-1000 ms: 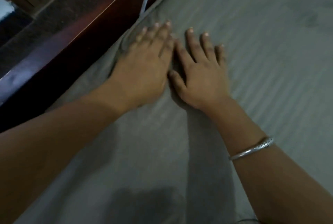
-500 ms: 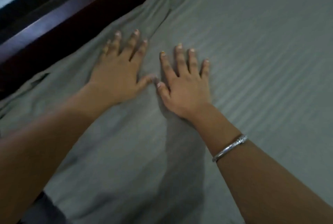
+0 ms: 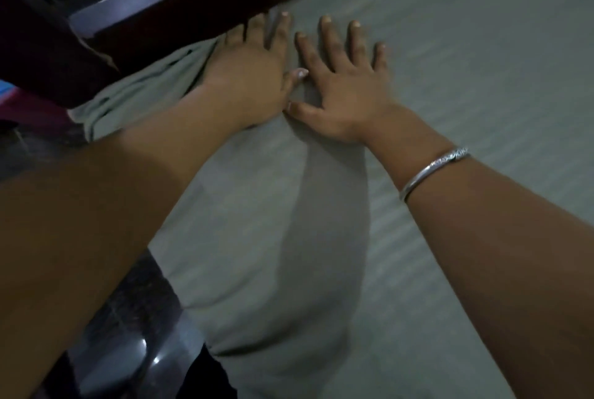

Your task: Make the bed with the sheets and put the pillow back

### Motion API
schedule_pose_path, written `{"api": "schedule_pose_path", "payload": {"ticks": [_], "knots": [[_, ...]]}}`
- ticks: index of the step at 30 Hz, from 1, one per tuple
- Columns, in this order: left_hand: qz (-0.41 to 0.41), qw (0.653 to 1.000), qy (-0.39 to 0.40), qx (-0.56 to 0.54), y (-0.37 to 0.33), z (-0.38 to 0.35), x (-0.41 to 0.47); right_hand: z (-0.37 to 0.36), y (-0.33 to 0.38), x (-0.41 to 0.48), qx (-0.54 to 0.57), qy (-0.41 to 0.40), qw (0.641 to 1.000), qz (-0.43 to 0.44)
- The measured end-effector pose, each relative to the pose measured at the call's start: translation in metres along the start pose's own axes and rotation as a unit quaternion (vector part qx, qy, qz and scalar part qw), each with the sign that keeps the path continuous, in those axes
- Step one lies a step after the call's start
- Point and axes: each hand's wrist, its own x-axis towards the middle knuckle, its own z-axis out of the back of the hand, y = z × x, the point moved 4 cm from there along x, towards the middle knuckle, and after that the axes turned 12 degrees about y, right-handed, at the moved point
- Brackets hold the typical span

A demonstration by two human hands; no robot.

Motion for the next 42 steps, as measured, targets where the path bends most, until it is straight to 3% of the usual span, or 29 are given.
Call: {"api": "schedule_pose_path", "payload": {"ticks": [3,5,8,13,18,20,23,25,28,30,33,35,38,40,42], "knots": [[-0.094,0.991,-0.089,0.026,0.004,-0.003,-0.035,0.006,0.016,0.008,-0.032,0.005,0.999,0.011],[-0.081,0.988,-0.125,0.040,0.019,-0.015,-0.065,0.005,0.033,0.004,-0.047,-0.030,0.998,0.028],[-0.003,0.996,-0.083,0.029,0.049,-0.037,-0.092,-0.010,0.067,-0.012,-0.015,-0.069,0.997,0.027],[0.006,0.997,-0.049,-0.058,0.076,-0.036,-0.079,-0.006,0.084,-0.003,-0.003,-0.042,0.998,0.048],[0.019,0.992,-0.118,-0.032,0.074,-0.024,-0.115,-0.005,0.104,-0.016,-0.017,-0.074,0.996,0.051],[0.054,0.994,-0.088,-0.024,0.078,-0.035,-0.134,-0.020,0.128,-0.035,-0.001,-0.097,0.991,0.087],[0.038,0.997,-0.052,-0.049,0.091,-0.060,-0.140,-0.035,0.156,-0.045,-0.007,-0.070,0.992,0.106],[0.021,0.995,-0.067,-0.073,0.100,-0.067,-0.137,-0.035,0.163,-0.037,-0.008,-0.033,0.994,0.108],[0.029,0.989,-0.121,-0.085,0.097,-0.061,-0.141,-0.025,0.157,-0.034,0.000,-0.037,0.990,0.136],[-0.021,0.986,-0.149,-0.068,0.075,-0.061,-0.152,-0.026,0.141,-0.045,0.025,-0.087,0.993,0.075],[-0.111,0.988,-0.112,0.002,0.051,-0.079,-0.162,-0.048,0.121,-0.078,0.063,-0.106,0.990,-0.066],[-0.064,0.994,-0.083,0.021,0.066,-0.083,-0.163,-0.064,0.129,-0.097,0.056,-0.078,0.993,-0.070],[0.017,0.997,-0.072,0.004,0.085,-0.070,-0.169,-0.070,0.158,-0.110,0.040,-0.070,0.995,0.050],[-0.031,0.995,-0.094,-0.009,0.062,-0.057,-0.178,-0.067,0.165,-0.121,0.087,-0.091,0.988,0.092],[-0.137,0.986,-0.094,-0.018,0.021,-0.059,-0.190,-0.068,0.149,-0.142,0.151,-0.129,0.980,-0.002]]}}
